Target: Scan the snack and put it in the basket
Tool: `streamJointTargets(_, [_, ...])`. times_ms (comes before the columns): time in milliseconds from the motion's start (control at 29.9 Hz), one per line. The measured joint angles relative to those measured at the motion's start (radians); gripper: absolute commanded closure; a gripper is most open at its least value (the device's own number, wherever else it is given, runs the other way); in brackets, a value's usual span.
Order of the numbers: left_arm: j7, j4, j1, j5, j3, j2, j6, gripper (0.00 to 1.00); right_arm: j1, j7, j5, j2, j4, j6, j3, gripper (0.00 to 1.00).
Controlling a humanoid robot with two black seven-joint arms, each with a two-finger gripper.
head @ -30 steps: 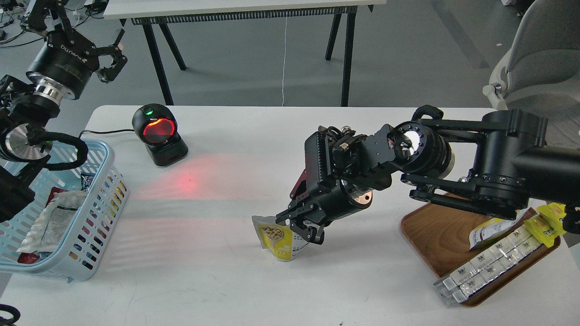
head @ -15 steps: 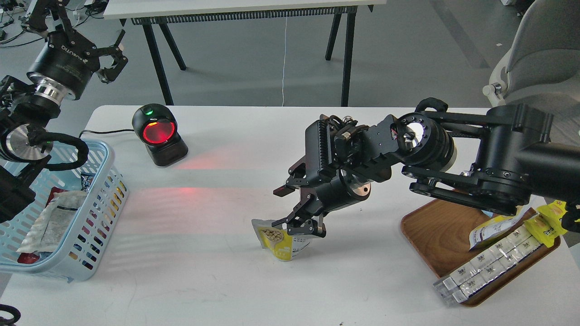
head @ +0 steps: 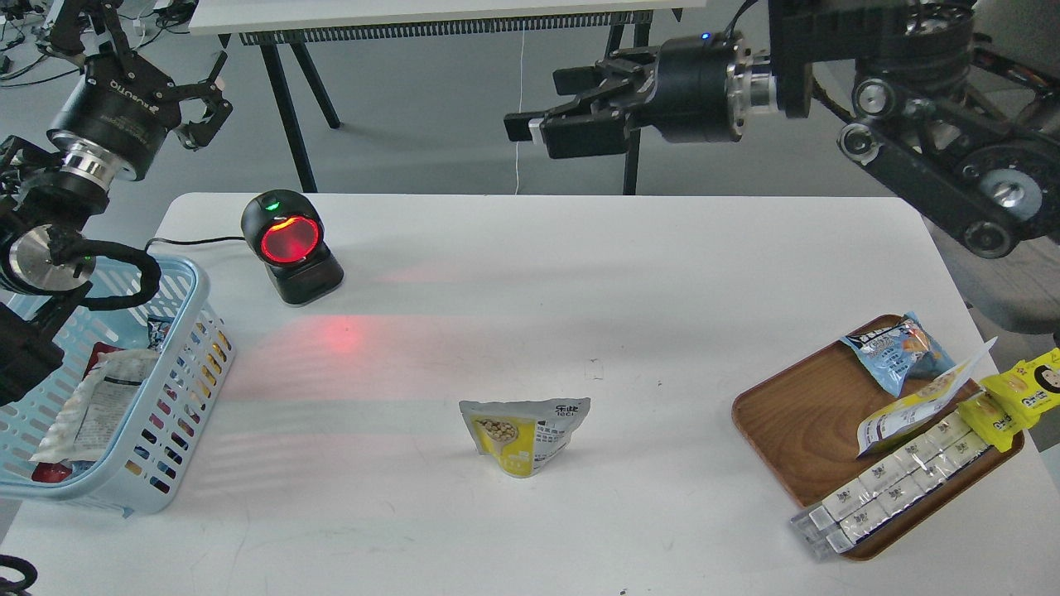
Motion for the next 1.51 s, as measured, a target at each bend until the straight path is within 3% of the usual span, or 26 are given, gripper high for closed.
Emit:
streamJointTargets(234, [0.001,0.0,-0.01,0.0,0.008,-0.027,0.0,0.0,-0.012,0.0,0.256,-0.035,-0.108,0.0,0.142,0.01])
streamJointTargets(736, [0.005,0.0,-0.003,0.003,0.014,-0.035,0.0,0.0,-0.272,0.0,0.933,-0.05,-0.062,0.0,0.384,0.01])
streamJointTargets(1271, [-0.007,-0.014,-0.013,-0.006,-0.007,-0.042,0.0,0.0,-0.421,0.0,0.967,-0.106,-0.068,0.0,0.457,0.01])
streamJointTargets(1506, [-0.002,-0.047,-0.006,-0.011,-0.126,-0.024,0.0,0.0,-0.436,0.0,0.966,-0.115,-0.069,0.0,0.448,0.01])
